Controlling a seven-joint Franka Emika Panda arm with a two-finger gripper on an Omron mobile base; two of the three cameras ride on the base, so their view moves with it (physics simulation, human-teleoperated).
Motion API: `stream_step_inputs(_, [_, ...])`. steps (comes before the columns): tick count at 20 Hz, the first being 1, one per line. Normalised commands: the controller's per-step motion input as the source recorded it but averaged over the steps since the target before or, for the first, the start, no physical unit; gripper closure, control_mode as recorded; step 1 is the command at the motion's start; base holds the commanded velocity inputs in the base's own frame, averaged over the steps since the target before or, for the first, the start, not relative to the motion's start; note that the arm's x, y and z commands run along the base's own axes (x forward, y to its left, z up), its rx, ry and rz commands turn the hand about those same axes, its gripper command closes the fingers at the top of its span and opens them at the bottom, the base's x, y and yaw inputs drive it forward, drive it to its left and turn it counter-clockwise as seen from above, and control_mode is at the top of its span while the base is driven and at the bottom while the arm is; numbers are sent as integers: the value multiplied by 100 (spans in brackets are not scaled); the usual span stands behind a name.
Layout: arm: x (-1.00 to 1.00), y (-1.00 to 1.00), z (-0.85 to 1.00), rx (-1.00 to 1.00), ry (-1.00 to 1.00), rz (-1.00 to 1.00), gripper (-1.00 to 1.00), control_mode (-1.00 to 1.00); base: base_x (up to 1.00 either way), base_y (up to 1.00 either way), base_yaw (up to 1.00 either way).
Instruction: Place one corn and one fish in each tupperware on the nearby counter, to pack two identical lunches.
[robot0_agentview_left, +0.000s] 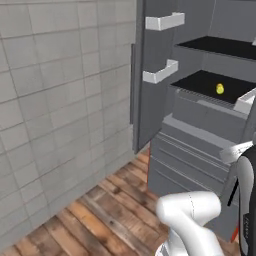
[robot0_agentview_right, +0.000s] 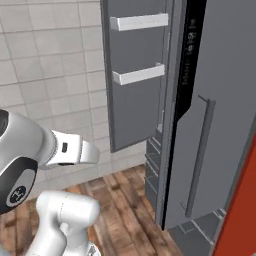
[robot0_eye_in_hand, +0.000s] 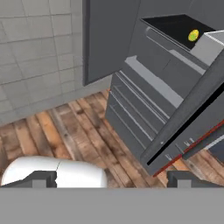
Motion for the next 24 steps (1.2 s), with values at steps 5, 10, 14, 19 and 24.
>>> stream_step_inputs(5, [0, 0, 0, 0, 0, 0, -100, 100, 33, 9, -36])
stream_step_inputs(10, [0, 0, 0, 0, 0, 0, -100, 100, 26, 14, -33])
stream_step_inputs(14, [0, 0, 0, 0, 0, 0, -100, 100, 28, 32, -30])
stream_step_inputs(19, [0, 0, 0, 0, 0, 0, -100, 100, 44, 62, -28])
stream_step_inputs(24, [0, 0, 0, 0, 0, 0, -100, 100, 56, 46, -30])
